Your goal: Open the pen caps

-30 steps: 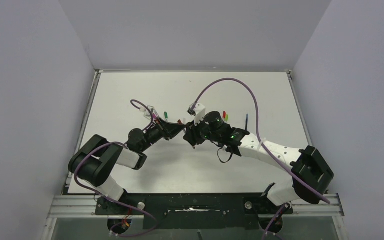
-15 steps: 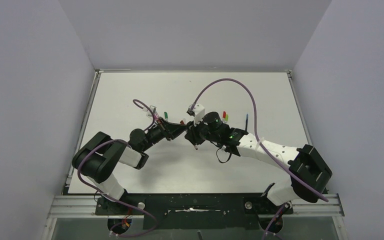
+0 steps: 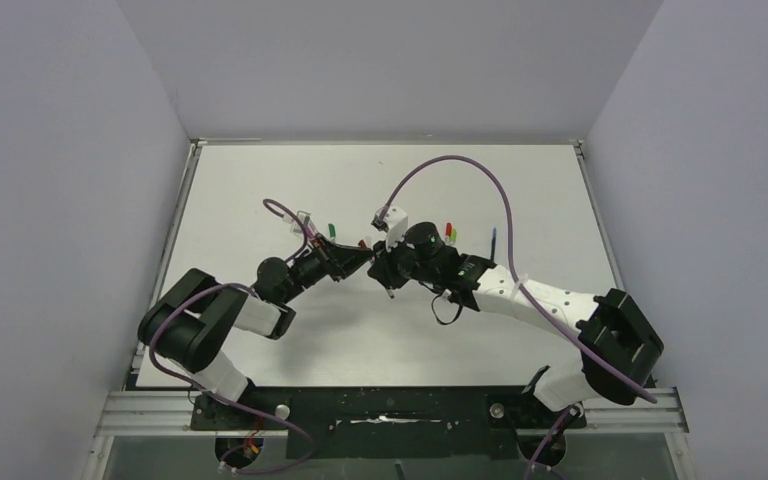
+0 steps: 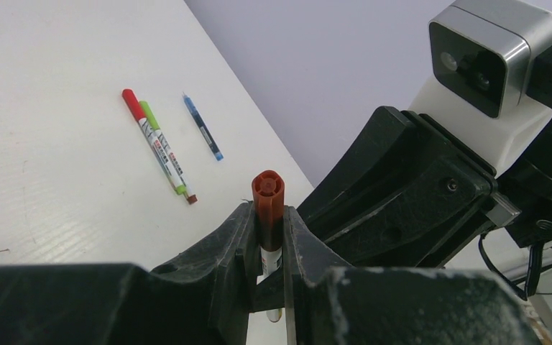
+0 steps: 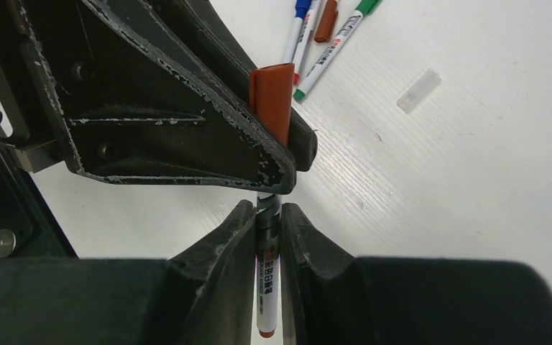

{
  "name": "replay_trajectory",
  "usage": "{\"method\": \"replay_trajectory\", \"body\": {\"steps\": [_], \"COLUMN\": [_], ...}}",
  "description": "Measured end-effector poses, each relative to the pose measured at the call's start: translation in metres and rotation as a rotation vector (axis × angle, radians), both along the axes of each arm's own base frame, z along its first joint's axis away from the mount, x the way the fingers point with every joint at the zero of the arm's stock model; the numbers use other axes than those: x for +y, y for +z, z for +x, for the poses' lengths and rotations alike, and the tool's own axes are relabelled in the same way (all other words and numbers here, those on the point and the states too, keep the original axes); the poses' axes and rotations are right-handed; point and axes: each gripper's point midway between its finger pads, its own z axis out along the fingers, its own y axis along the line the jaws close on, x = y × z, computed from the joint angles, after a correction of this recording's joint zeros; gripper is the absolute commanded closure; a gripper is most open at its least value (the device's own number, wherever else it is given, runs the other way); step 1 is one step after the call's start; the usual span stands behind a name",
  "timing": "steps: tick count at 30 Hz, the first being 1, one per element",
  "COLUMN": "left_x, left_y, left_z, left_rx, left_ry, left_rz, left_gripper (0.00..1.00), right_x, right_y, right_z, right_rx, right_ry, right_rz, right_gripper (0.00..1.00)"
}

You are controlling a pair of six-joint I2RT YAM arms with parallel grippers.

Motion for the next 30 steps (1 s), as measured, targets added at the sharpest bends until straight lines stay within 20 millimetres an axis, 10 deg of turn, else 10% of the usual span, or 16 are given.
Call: {"method": "replay_trajectory", "body": {"steps": [9, 30], "left_x": [0.016, 0.017], "left_y": [0.024, 0.013], "left_z": [-0.005, -0.039], "left_rx": [-0.082, -0.058], "left_ry": [0.075, -0.018], "left_rz": [0.019, 0.041], "left_gripper": [0.89, 0.89], "right_x": [0.017, 0.021], "right_y": [0.023, 0.009], "right_z": [-0.007, -0.046], "right_rx": [0.009, -0.005], "right_ry": [0.043, -0.113], "right_rz": [0.061, 0.101], "right_gripper": [1.0, 1.0]}}
